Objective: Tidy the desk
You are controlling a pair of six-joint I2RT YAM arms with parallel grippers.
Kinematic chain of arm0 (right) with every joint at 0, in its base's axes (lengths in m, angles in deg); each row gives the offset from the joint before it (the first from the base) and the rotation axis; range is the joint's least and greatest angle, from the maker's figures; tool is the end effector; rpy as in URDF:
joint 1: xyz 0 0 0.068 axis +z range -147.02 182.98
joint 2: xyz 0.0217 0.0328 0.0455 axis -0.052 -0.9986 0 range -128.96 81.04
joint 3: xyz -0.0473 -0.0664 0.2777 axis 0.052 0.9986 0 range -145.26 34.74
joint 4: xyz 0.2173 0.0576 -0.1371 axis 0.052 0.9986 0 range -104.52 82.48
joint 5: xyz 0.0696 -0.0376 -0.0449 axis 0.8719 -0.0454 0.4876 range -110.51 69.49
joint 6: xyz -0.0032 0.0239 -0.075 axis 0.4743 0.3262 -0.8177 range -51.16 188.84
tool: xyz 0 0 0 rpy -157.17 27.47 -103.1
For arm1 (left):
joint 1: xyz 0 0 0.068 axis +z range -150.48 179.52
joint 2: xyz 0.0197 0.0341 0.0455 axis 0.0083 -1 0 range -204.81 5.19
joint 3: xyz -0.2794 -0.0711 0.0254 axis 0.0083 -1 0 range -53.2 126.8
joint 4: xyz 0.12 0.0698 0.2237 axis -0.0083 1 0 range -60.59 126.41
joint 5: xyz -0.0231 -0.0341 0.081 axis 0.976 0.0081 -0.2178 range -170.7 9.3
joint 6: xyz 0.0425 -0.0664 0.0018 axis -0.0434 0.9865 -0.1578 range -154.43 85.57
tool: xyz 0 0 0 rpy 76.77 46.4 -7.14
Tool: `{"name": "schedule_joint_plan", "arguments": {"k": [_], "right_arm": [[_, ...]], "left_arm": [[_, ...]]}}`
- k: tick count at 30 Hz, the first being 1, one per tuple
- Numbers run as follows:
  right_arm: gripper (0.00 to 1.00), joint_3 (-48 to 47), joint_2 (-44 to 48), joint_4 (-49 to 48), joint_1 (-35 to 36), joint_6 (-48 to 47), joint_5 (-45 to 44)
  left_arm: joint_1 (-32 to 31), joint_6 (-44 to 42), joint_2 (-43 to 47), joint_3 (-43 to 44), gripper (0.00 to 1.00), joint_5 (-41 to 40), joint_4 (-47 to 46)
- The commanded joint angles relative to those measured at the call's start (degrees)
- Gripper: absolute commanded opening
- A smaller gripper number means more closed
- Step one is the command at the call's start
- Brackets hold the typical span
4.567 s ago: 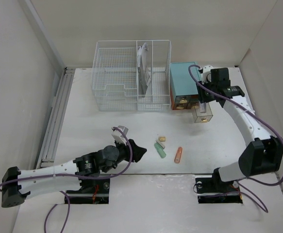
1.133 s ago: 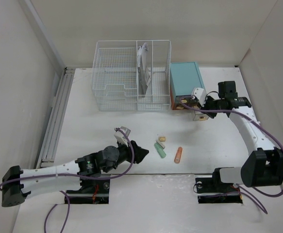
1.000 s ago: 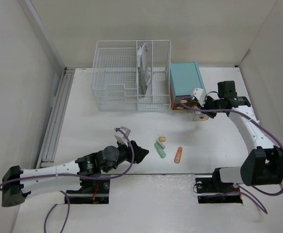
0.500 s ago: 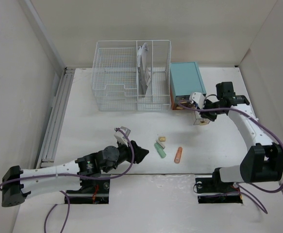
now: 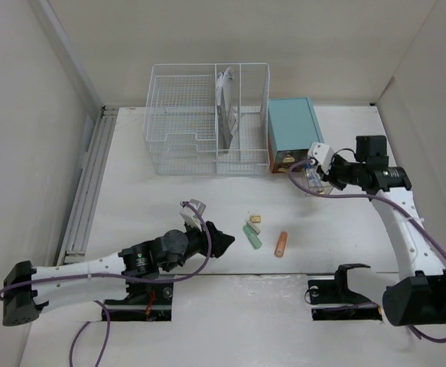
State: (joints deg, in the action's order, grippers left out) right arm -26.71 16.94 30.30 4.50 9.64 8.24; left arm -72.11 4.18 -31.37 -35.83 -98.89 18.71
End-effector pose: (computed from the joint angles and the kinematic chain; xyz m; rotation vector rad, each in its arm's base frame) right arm 0.2359 0.0388 0.3167 -1.3387 1.8389 0.0832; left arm 0.0780 -0.1678 0.2360 0.2789 1.8318 -1.1296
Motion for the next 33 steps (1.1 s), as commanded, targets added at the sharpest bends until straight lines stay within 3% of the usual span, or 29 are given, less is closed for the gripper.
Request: {"name": "schedule_joint_plan", "arguments": {"k": [1, 3, 4, 5, 9, 18, 26, 33], "right_arm": [[0.00, -1.0, 0.0, 7.2, -0.3, -9.6, 4.6], [0.00, -2.6, -2.2, 18.3, -0.3, -20.0, 4.6], [0.00, -2.6, -3.0, 22.0, -0.3, -20.1, 4.6], [0.00, -3.1, -3.7, 24.3, -0.3, -24.7, 4.6], [0.00, -2.5, -5.4, 27.8, -1.4, -27.5, 2.7], [0.00, 2.4, -10.2, 5.1, -1.4, -14.1, -4.6], [0.00, -1.7, -20.5, -5.7, -1.4, -3.7, -6.3], [0.00, -3.9, -24.2, -13.4, -1.4, 2.1, -7.6]], "left_arm": [[-0.3, 0.1, 1.5, -0.4, 0.48, 0.0, -1.9], [-0.3, 0.1, 1.5, -0.9, 0.48, 0.0, -2.4], [-0.3, 0.1, 1.5, -0.9, 0.48, 0.0, -2.4], [-0.3, 0.1, 1.5, -1.5, 0.48, 0.0, -3.5], [-0.3, -1.0, -1.4, -1.5, 0.47, 0.5, -5.8], [-0.3, -2.8, -3.7, 0.9, 0.49, 1.1, -7.7], [-0.3, -2.8, -3.7, 0.3, 0.75, 1.1, -13.8], [-0.3, -3.8, -7.4, 0.8, 0.79, 1.1, -14.3]]}}
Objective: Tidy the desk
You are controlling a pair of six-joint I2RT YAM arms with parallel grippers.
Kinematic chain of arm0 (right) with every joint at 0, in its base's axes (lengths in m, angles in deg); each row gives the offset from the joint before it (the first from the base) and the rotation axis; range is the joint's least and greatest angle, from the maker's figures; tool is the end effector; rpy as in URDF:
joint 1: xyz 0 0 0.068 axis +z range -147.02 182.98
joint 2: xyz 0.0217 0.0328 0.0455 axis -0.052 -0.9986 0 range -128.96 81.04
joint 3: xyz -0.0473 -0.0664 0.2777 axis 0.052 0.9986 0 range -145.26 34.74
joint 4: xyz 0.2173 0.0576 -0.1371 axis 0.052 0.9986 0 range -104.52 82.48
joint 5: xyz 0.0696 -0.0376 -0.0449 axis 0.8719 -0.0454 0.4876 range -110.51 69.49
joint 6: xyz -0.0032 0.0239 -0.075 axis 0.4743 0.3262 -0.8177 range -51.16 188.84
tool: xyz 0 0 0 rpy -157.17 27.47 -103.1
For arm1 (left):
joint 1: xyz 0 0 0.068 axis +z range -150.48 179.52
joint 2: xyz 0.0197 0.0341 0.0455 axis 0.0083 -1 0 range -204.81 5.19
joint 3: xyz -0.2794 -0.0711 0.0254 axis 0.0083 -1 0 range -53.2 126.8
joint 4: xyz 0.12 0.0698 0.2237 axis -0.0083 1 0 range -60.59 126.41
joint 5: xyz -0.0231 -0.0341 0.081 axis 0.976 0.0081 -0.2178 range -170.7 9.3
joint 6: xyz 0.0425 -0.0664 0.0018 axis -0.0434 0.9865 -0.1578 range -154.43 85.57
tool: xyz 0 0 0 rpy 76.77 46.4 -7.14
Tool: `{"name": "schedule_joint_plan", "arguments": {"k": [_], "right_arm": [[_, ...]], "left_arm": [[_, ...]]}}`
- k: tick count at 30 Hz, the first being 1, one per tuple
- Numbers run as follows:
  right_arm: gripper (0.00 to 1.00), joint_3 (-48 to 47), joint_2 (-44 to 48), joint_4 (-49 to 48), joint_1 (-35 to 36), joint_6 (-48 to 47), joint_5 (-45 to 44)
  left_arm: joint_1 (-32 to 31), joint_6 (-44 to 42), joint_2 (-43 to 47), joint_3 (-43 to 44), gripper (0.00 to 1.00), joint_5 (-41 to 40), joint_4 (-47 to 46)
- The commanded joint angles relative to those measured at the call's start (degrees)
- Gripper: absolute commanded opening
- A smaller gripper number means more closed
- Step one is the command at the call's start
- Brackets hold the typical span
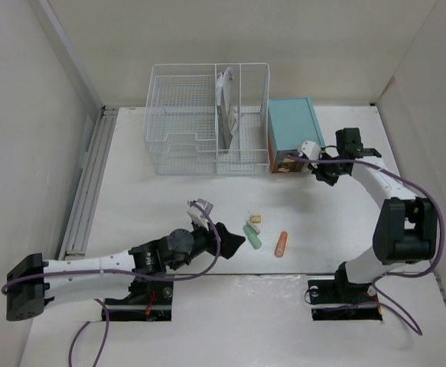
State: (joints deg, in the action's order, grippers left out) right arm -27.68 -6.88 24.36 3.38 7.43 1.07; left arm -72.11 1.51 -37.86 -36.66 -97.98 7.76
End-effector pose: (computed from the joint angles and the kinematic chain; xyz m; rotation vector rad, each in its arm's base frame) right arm 0.3176 0.0271 0.2189 -1.4143 2.1462 0.1253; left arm 0.0822 -0.1838 0.2371 0.3078 1.7634 -1.1547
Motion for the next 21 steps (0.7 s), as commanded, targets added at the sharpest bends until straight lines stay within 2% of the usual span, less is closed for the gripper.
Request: {"name": "schedule_joint_plan", "arguments": {"k": [1, 8, 12, 21], "right_arm": [[0.00, -3.5, -1.3, -8.1, -0.3, 4.4, -1.1], [0.00, -5.9, -4.4, -12.0, -0.3, 7.5, -1.1], [0.00, -5.9, -4.5, -15.9, 0.3, 9.9, -2.5], [0.00, -3.6, -3.2, -21.9, 1.4, 13.0, -5.7]], "left_arm": [[-0.3, -1.1, -0.9, 1.7, 0.79, 0.1, -4.0], [-0.3, 0.0, -2.5, 1.0, 0.79, 0.1, -5.7], [-0.3, 1.8, -6.7, 1.0, 0.80, 0.1, -6.2], [0.2, 5.3, -21.4, 7.5, 0.77, -0.5, -5.6]]}}
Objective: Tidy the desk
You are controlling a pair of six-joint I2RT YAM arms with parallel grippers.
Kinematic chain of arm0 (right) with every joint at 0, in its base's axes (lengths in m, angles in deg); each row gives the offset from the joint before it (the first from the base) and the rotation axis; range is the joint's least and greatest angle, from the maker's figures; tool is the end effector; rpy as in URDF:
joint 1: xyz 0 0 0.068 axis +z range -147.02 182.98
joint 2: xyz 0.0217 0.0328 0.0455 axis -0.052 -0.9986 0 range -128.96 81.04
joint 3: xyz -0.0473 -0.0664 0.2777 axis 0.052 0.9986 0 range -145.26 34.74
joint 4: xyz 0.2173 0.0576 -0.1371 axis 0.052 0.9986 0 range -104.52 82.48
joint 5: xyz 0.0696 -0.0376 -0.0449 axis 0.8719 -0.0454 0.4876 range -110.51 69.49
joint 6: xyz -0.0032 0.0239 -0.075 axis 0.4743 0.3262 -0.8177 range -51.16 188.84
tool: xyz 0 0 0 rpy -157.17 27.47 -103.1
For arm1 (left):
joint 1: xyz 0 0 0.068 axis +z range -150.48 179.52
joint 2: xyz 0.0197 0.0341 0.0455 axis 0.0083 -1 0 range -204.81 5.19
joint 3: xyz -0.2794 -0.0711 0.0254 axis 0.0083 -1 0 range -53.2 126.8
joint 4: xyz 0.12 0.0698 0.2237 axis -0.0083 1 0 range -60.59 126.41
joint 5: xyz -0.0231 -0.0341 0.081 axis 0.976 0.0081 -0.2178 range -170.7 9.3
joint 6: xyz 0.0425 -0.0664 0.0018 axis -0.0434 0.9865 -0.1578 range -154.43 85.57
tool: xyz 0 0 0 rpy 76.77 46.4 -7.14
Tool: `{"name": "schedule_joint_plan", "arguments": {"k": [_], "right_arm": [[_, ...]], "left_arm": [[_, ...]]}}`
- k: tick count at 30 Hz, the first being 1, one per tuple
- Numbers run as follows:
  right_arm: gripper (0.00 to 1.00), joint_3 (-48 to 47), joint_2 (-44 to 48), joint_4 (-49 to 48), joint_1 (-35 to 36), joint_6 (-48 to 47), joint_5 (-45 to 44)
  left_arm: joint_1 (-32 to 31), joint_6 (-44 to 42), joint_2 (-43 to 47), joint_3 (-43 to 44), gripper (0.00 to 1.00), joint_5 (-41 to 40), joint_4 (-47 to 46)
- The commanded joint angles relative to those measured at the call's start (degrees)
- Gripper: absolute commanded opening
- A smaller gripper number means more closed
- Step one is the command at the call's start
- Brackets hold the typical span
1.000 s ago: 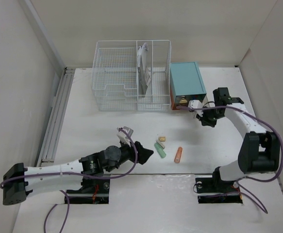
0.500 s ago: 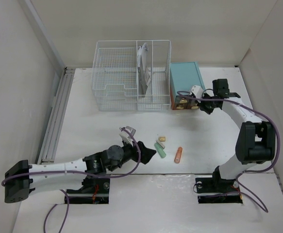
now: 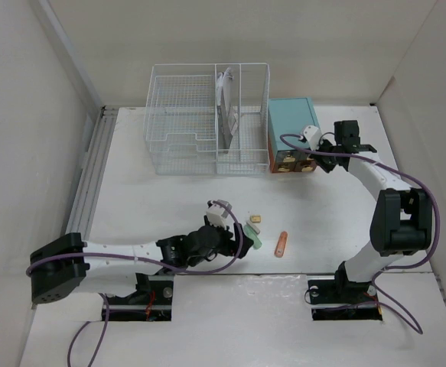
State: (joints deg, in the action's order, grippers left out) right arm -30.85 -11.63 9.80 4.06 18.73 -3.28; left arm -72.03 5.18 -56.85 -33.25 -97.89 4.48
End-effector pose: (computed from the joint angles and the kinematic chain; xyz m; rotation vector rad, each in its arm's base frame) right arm 0.3664 0.0270 0.2270 -1.1565 2.1185 -0.0180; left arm 0.0962 -0.2252 0.1999 0.3332 1.9686 -1.0380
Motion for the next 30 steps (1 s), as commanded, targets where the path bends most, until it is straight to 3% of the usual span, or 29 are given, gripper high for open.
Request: {"name": "schedule_joint_plan", "arguments": {"k": [1, 6, 10, 12, 13, 15, 16, 19, 20, 22, 30], "right_arm": [[0.00, -0.4, 1.5, -7.4, 0.7, 1.7, -1.3], [0.00, -0.9, 5.1, 2.6, 0.7, -0.8, 5.1], [0.03, 0.1, 13.0, 9.4, -0.4, -2.3, 12.7], [0.19, 0.1, 18.5, 10.1, -0.4, -0.1, 14.3], [0.47, 0.1, 20.3, 10.1, -1.2, 1.7, 14.3], [0.75, 0.1, 25.2, 8.3, -1.9, 7.9, 14.8], [0.84, 0.6, 26.8, 6.8, -2.4, 9.6, 14.8], [0.76, 1.2, 32.0, 3.5, -2.4, 15.5, 14.8], [0.65, 1.9, 33.1, 2.8, -2.4, 16.3, 15.5], [0.52, 3.3, 35.5, 1.9, -2.4, 18.4, 17.2], [0.49, 5.0, 38.3, 0.8, -2.4, 19.7, 18.0]], "left_arm": [[0.1, 1.6, -3.4, 4.7, 0.76, -0.6, -2.3], [0.1, 1.6, -8.1, 9.3, 0.75, -2.0, -2.3], [0.1, 4.4, -13.8, 14.0, 0.71, -4.9, 4.1], [0.1, 7.0, -16.4, 17.6, 0.67, -6.3, 7.2], [0.1, 8.0, -17.8, 19.0, 0.66, -6.9, 8.8], [0.1, 11.6, -21.9, 21.8, 0.58, -8.2, 14.5], [0.1, 12.8, -23.1, 24.6, 0.56, -8.7, 16.5], [-1.1, 17.8, -27.4, 28.4, 0.49, -11.8, 23.9], [-1.1, 18.6, -28.3, 30.5, 0.49, -12.4, 25.4], [-1.1, 22.2, -30.4, 33.4, 0.49, -14.3, 29.7], [-1.7, 26.1, -35.8, 40.4, 0.50, -17.0, 39.2]]}}
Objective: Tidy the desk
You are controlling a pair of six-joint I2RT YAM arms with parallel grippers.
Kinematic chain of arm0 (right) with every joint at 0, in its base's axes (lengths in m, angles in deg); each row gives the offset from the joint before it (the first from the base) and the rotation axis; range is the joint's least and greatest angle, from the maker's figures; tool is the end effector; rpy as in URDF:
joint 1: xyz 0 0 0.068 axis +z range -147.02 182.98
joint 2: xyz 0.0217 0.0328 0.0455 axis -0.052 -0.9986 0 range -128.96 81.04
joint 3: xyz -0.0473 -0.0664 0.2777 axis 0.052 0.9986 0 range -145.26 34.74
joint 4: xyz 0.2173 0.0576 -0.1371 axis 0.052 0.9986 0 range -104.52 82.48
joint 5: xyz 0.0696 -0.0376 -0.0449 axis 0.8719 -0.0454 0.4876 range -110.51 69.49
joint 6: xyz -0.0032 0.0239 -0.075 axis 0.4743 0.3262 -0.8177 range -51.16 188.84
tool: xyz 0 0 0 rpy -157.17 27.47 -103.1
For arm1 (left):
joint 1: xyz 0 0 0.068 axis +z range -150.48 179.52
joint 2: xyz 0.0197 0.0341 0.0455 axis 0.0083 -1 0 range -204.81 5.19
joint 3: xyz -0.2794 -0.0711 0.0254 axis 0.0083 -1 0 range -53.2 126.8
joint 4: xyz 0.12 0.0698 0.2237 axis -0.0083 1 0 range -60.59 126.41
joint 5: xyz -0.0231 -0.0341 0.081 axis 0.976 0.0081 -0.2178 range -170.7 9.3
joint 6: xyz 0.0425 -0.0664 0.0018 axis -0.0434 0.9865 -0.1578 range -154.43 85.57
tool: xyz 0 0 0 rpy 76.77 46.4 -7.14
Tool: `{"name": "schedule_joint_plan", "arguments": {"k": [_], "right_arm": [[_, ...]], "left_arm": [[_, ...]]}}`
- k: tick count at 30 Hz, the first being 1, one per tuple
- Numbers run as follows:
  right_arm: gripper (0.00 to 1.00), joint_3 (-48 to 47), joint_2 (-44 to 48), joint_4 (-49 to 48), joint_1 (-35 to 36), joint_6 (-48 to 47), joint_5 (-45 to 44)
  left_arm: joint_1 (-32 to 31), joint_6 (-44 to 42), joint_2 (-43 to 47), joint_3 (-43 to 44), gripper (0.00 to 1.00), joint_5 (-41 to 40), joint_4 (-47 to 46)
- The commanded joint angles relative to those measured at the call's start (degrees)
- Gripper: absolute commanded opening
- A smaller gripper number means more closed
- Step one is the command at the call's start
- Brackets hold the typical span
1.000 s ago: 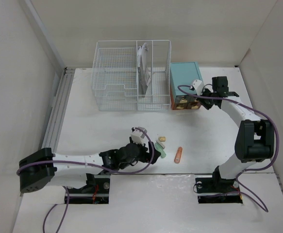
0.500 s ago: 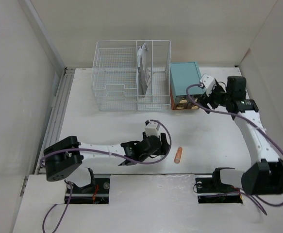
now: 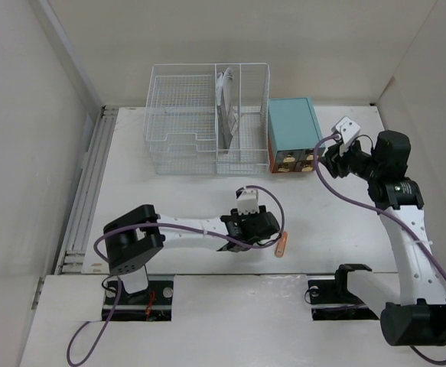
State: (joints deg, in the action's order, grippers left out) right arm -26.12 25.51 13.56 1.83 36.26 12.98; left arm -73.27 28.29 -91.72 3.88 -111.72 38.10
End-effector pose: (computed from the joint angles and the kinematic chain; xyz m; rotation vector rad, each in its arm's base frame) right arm 0.2222 0.0329 0.3776 -0.8649 1.6952 0.1773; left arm 0.1425 -0.3424 0.1816 -0.0392 2.3348 -0.5699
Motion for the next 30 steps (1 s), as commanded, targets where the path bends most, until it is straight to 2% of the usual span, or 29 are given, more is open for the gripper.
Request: {"name": "schedule_joint_plan", "arguments": {"k": [1, 6, 9, 12, 20, 22, 24, 26, 29, 30], "right_arm": [[0.49, 0.9, 1.1, -2.9, -0.2, 2.2, 1.7], [0.48, 1.4, 2.2, -2.4, -0.2, 2.2, 2.3], [0.42, 2.1, 2.7, -2.4, -0.2, 3.5, 2.3], [0.32, 2.6, 3.2, -2.4, -0.7, 4.8, 1.7], [0.26, 2.6, 4.8, -1.3, -0.7, 7.0, 1.0], [0.15, 2.6, 4.8, -1.3, -0.7, 8.1, 1.0], [0.01, 2.6, 4.8, -1.8, -0.7, 9.0, 0.3], [0.00, 3.1, 4.8, -1.8, -0.7, 9.5, -1.4], [0.00, 3.1, 4.8, -1.8, -0.7, 12.0, -6.4], [0.00, 3.6, 5.3, -2.5, -0.7, 12.0, -8.0]], "left_arm": [[-0.4, 3.0, -2.1, 3.9, 0.50, -3.2, 6.2], [0.7, 3.0, -5.9, 7.0, 0.50, -2.6, 7.8], [1.3, 3.0, -8.3, 8.4, 0.50, -2.1, 8.7], [1.9, 3.0, -9.1, 9.5, 0.49, -2.1, 9.2], [3.6, 2.5, -10.9, 10.1, 0.47, -1.6, 9.2], [3.6, 2.5, -10.9, 9.5, 0.40, -1.6, 9.2], [3.6, 2.5, -11.5, 9.5, 0.29, -1.1, 9.2], [3.6, 2.5, -11.5, 9.5, 0.16, -0.4, 9.2], [3.6, 2.5, -10.2, 8.1, 0.10, 0.1, 8.2], [3.6, 2.5, -9.4, 7.3, 0.05, 0.6, 8.2]]}}
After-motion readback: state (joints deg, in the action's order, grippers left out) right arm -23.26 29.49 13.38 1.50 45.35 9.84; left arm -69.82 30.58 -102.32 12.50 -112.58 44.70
